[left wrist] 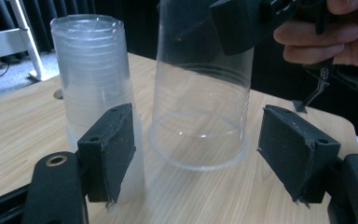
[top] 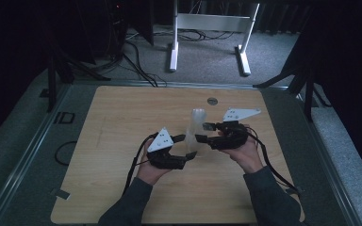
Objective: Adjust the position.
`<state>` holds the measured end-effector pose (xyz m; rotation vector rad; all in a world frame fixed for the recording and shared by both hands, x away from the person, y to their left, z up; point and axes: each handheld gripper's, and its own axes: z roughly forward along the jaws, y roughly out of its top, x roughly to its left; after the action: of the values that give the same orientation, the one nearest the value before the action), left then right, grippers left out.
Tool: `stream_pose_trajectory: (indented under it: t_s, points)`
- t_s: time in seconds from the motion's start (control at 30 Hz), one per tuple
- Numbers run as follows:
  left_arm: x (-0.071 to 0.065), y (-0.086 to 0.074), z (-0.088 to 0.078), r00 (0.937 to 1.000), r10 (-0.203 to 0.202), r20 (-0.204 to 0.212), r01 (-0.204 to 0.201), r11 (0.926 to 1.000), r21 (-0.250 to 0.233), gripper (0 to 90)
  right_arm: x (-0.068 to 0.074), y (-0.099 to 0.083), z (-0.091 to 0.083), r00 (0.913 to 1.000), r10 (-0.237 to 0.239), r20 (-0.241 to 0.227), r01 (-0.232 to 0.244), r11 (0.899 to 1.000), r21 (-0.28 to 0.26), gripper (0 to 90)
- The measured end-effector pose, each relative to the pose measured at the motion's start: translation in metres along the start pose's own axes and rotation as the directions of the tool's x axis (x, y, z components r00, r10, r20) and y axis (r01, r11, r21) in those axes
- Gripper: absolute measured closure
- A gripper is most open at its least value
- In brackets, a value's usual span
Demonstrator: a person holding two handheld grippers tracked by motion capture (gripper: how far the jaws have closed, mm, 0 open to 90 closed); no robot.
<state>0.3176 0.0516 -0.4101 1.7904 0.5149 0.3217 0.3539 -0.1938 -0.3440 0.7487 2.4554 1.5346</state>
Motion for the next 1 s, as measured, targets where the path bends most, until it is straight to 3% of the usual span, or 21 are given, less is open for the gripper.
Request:
stream_pose_trajectory:
  t_s: [0.1, 0.23, 0.43, 0.5, 0.57, 1.0]
  points:
    - [-0.002, 0.000, 0.005, 0.9999, -0.011, -0.008, 0.011, 0.9993, -0.036, 25.7, -0.001, 0.000, 0.001, 0.9998, 0.014, -0.015, -0.014, 1.000, -0.011, 41.0]
    - [-0.002, 0.000, 0.007, 0.9998, -0.020, -0.007, 0.020, 0.9987, -0.047, 24.6, -0.001, 0.000, 0.001, 0.9996, 0.020, -0.018, -0.020, 1.000, -0.013, 40.9]
    - [-0.004, -0.002, 0.013, 0.9991, -0.040, -0.013, 0.039, 0.9949, -0.093, 21.2, -0.002, 0.001, 0.002, 0.9987, 0.036, -0.034, -0.037, 0.999, -0.024, 40.9]
    - [-0.005, -0.004, 0.016, 0.9979, -0.055, -0.034, 0.051, 0.9925, -0.111, 20.7, -0.003, 0.001, 0.001, 0.9984, 0.041, -0.037, -0.043, 0.999, -0.032, 40.9]
    - [-0.004, -0.006, 0.016, 0.9970, -0.074, -0.024, 0.071, 0.9892, -0.128, 20.6, -0.003, 0.001, 0.001, 0.9982, 0.046, -0.039, -0.048, 0.998, -0.037, 40.9]
    - [-0.004, -0.011, 0.022, 0.9958, -0.086, -0.030, 0.082, 0.9893, -0.121, 19.2, -0.004, 0.002, 0.001, 0.9968, 0.057, -0.057, -0.060, 0.997, -0.045, 40.9]
